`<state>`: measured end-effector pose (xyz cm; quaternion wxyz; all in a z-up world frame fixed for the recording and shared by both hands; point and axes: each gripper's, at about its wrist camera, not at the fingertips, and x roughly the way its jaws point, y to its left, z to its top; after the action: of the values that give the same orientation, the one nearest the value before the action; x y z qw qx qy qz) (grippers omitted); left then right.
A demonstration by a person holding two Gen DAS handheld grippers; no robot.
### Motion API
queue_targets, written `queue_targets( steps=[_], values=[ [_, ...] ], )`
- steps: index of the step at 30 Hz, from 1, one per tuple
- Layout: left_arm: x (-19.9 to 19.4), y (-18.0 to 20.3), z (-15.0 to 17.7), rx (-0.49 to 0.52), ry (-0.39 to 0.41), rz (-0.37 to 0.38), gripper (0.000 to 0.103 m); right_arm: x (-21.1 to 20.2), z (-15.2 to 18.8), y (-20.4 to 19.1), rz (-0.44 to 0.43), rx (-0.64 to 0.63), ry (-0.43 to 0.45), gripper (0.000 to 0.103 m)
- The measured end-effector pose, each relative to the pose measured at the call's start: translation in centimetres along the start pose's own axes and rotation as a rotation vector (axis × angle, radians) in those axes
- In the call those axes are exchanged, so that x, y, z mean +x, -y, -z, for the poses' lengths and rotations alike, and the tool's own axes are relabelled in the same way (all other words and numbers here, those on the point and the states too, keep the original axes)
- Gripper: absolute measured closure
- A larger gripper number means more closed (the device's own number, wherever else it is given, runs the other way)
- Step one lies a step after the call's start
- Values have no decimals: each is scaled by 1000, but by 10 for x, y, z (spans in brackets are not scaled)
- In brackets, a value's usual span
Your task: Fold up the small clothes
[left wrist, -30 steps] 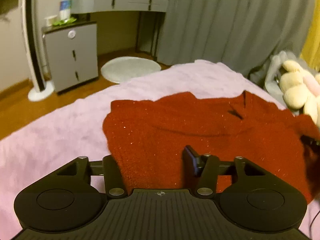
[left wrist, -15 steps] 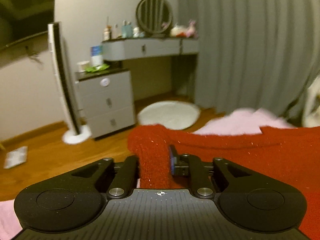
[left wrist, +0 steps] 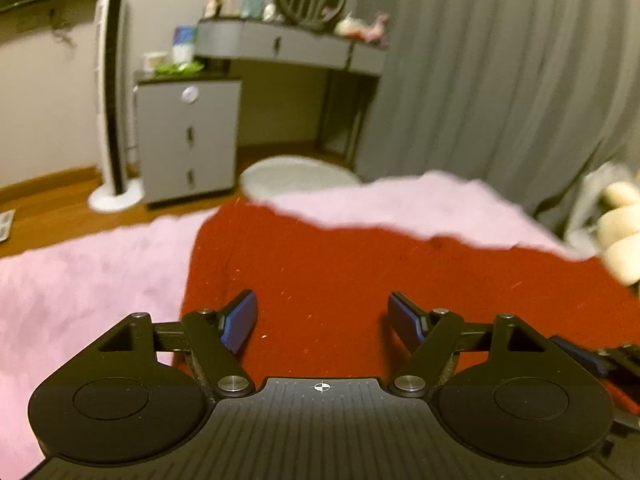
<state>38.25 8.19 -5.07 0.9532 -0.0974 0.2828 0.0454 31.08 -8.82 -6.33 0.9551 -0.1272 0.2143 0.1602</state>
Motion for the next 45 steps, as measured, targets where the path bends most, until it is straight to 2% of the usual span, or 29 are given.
queue_targets(
  steps=[2,3,7,8,9,10,12,13,17,19,21,25,28,32,35,38,39,43,45],
  values=[
    [4,-4,5,4,9,-40,25,1,5,8,59,-26,12,74],
    [6,-6,6,15,10,-53,24,3,6,20,125,-9,-1,70],
    [7,-8,11,35,19,-79,16,-2,34,111,411,144,-59,70],
    [8,-9,10,36,18,-78,14,-7,41,128,449,198,-63,64],
    [9,-8,11,38,19,-82,13,-16,46,145,472,275,-63,43],
    [12,-8,11,42,21,-91,12,-22,46,152,490,310,-73,36],
    [15,-6,10,55,16,-107,11,-31,45,148,491,278,-84,37],
    [13,-5,9,53,11,-113,11,-37,42,140,477,262,-79,42],
    [0,-4,7,47,-22,-117,11,-73,35,114,343,283,-18,50],
    [-8,-5,7,42,-38,-113,11,-85,41,102,304,271,-23,59],
    [-15,-8,9,38,-47,-109,11,-84,52,93,320,252,-44,60],
    [-29,-13,12,40,-57,-104,11,-79,57,105,355,241,-65,62],
    [-45,-28,14,4,-56,-96,11,-74,52,105,377,230,-88,55],
    [-60,-56,19,-46,-95,-105,12,-81,49,108,437,250,-100,55],
    [-71,-75,27,-89,-133,-43,14,-87,50,112,507,272,-126,56],
    [-78,-83,32,-129,-170,30,17,-101,45,99,523,305,-140,72],
    [-80,-84,33,-142,-183,57,18,-108,43,90,495,314,-142,78],
    [-73,-84,40,-198,-285,204,20,-126,33,51,390,305,-153,78],
    [-75,-82,43,-202,-285,206,20,-134,26,29,345,289,-154,78]
  ],
)
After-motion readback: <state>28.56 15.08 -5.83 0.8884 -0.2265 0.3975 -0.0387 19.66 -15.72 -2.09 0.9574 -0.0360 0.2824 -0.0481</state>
